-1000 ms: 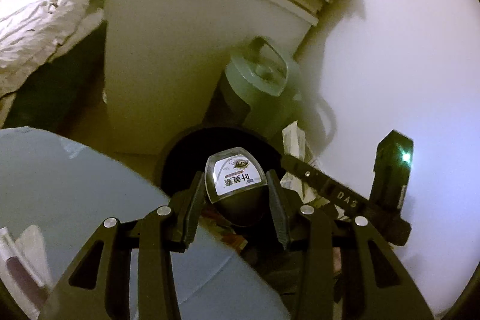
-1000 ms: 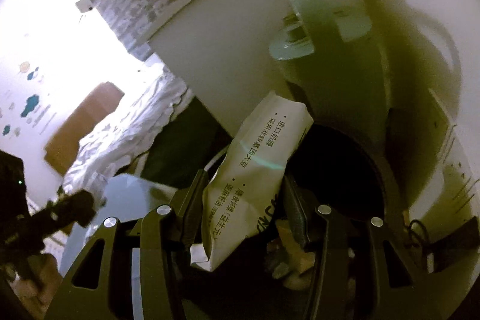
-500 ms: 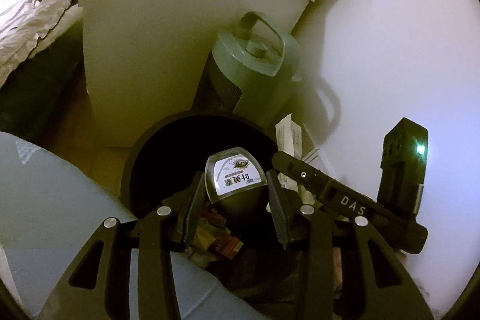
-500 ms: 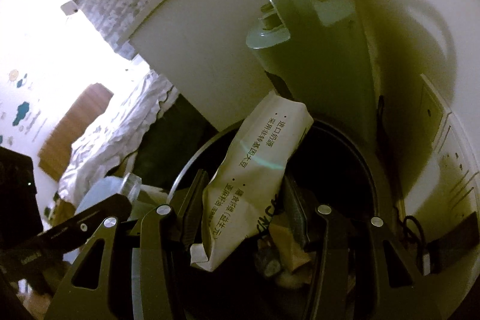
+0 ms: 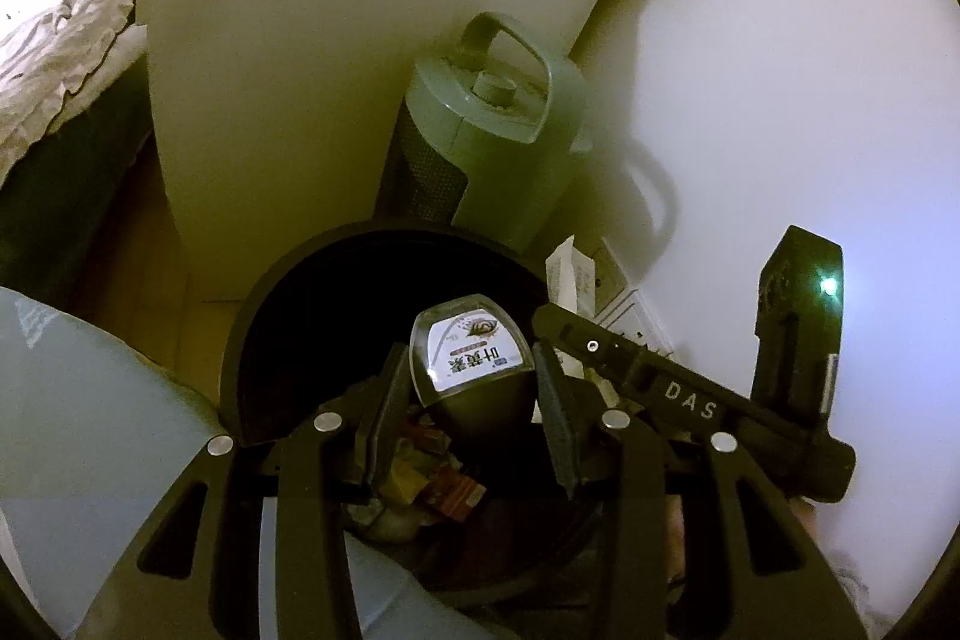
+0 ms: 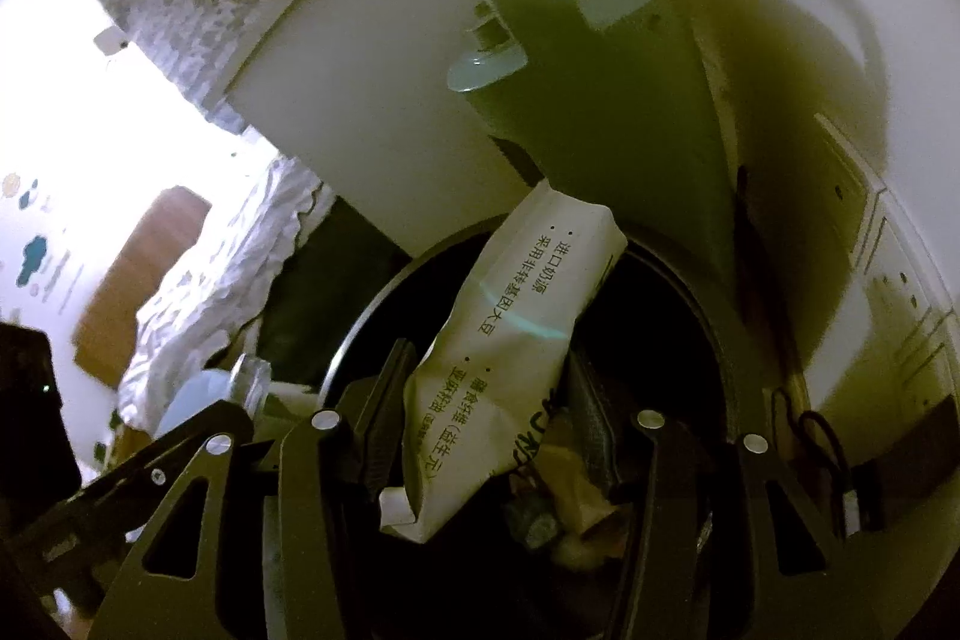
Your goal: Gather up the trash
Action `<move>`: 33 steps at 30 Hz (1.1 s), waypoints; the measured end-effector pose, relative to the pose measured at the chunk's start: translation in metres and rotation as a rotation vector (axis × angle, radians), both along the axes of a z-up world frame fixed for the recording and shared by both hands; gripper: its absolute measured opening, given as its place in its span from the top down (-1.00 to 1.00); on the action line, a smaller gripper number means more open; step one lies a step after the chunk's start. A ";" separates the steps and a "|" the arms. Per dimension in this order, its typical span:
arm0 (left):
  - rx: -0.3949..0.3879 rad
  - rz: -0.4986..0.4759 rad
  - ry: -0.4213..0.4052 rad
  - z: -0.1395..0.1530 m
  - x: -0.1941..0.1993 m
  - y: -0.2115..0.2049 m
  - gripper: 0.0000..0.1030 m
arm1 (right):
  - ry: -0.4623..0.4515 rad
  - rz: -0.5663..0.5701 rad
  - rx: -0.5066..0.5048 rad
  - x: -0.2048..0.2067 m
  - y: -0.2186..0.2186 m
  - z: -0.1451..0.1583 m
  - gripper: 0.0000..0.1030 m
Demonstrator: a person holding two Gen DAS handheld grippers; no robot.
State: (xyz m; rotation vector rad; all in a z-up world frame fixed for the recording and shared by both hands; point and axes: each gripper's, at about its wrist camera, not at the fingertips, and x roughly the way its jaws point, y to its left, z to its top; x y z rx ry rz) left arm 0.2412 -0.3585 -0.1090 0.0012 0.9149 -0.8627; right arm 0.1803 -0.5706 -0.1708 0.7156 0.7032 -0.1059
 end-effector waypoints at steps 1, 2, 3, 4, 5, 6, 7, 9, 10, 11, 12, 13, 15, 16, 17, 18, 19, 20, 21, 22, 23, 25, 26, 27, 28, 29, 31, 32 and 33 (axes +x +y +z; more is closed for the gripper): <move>-0.001 0.001 -0.003 0.000 0.000 0.000 0.17 | 0.004 -0.008 0.013 0.000 -0.002 -0.001 -0.01; 0.000 0.001 -0.007 0.001 -0.001 -0.001 0.11 | 0.006 -0.014 0.019 -0.001 -0.003 -0.002 -0.05; 0.001 0.001 -0.013 0.002 -0.002 -0.001 0.07 | 0.009 -0.027 0.030 -0.002 -0.004 -0.003 -0.24; 0.001 0.002 -0.018 0.003 -0.002 0.000 -0.03 | 0.005 -0.037 0.038 -0.003 -0.006 -0.005 -0.33; 0.001 0.003 -0.023 0.004 -0.003 -0.001 -0.12 | 0.001 -0.044 0.045 -0.003 -0.007 -0.005 -0.34; 0.001 0.006 -0.029 0.006 -0.004 0.000 -0.15 | -0.001 -0.050 0.047 -0.004 -0.008 -0.005 -0.34; 0.001 0.009 -0.037 0.007 -0.006 0.000 -0.18 | 0.000 -0.052 0.047 -0.004 -0.009 -0.006 -0.35; 0.003 0.014 -0.050 0.011 -0.010 0.002 -0.22 | 0.000 -0.060 0.054 -0.005 -0.009 -0.006 -0.38; 0.005 0.018 -0.061 0.014 -0.013 0.003 -0.27 | -0.001 -0.062 0.056 -0.005 -0.010 -0.007 -0.38; 0.007 0.023 -0.072 0.017 -0.016 0.005 -0.34 | -0.001 -0.065 0.058 -0.005 -0.010 -0.006 -0.38; 0.011 0.029 -0.085 0.020 -0.019 0.007 -0.37 | -0.002 -0.066 0.062 -0.006 -0.010 -0.007 -0.38; 0.014 0.036 -0.103 0.025 -0.024 0.010 -0.40 | -0.004 -0.067 0.065 -0.005 -0.012 -0.008 -0.38; 0.021 0.052 -0.133 0.035 -0.033 0.016 -0.42 | -0.007 -0.067 0.070 -0.006 -0.011 -0.008 -0.38; 0.030 0.065 -0.153 0.040 -0.040 0.021 -0.54 | -0.010 -0.065 0.071 -0.007 -0.010 -0.009 -0.38; 0.039 0.080 -0.173 0.046 -0.046 0.026 -0.68 | -0.013 -0.063 0.071 -0.008 -0.008 -0.009 -0.38; 0.047 0.100 -0.200 0.052 -0.053 0.032 -0.72 | -0.017 -0.059 0.069 -0.008 -0.006 -0.008 -0.38; 0.056 0.115 -0.224 0.057 -0.060 0.037 -0.76 | -0.020 -0.055 0.068 -0.008 -0.004 -0.008 -0.38; 0.063 0.128 -0.244 0.061 -0.065 0.042 -0.78 | -0.025 -0.050 0.067 -0.009 -0.002 -0.007 -0.38; 0.073 0.140 -0.261 0.065 -0.071 0.047 -0.79 | -0.031 -0.043 0.067 -0.010 0.002 -0.006 -0.38; 0.085 0.156 -0.282 0.070 -0.079 0.055 -0.79 | -0.034 -0.037 0.067 -0.010 0.005 -0.006 -0.38; 0.096 0.173 -0.300 0.075 -0.087 0.063 -0.80 | -0.038 -0.030 0.068 -0.011 0.008 -0.005 -0.38; 0.119 0.209 -0.326 0.082 -0.098 0.078 -0.86 | -0.052 -0.012 0.068 -0.013 0.017 -0.002 -0.39; 0.130 0.232 -0.336 0.085 -0.103 0.088 -0.90 | -0.059 -0.003 0.068 -0.015 0.022 -0.001 -0.42; 0.136 0.257 -0.342 0.088 -0.109 0.097 -0.90 | -0.071 0.007 0.071 -0.018 0.028 0.001 -0.46; 0.141 0.290 -0.342 0.091 -0.114 0.110 -0.90 | -0.080 0.015 0.076 -0.020 0.033 0.003 -0.47; 0.149 0.328 -0.338 0.092 -0.120 0.124 -0.90 | -0.090 0.026 0.083 -0.023 0.038 0.005 -0.47; 0.164 0.395 -0.336 0.094 -0.129 0.148 -0.90 | -0.126 0.059 0.092 -0.030 0.051 0.012 -0.49; 0.168 0.429 -0.337 0.095 -0.133 0.159 -0.90 | -0.141 0.074 0.096 -0.033 0.056 0.015 -0.52; 0.175 0.473 -0.334 0.096 -0.137 0.173 -0.90 | -0.167 0.108 0.109 -0.037 0.064 0.020 -0.56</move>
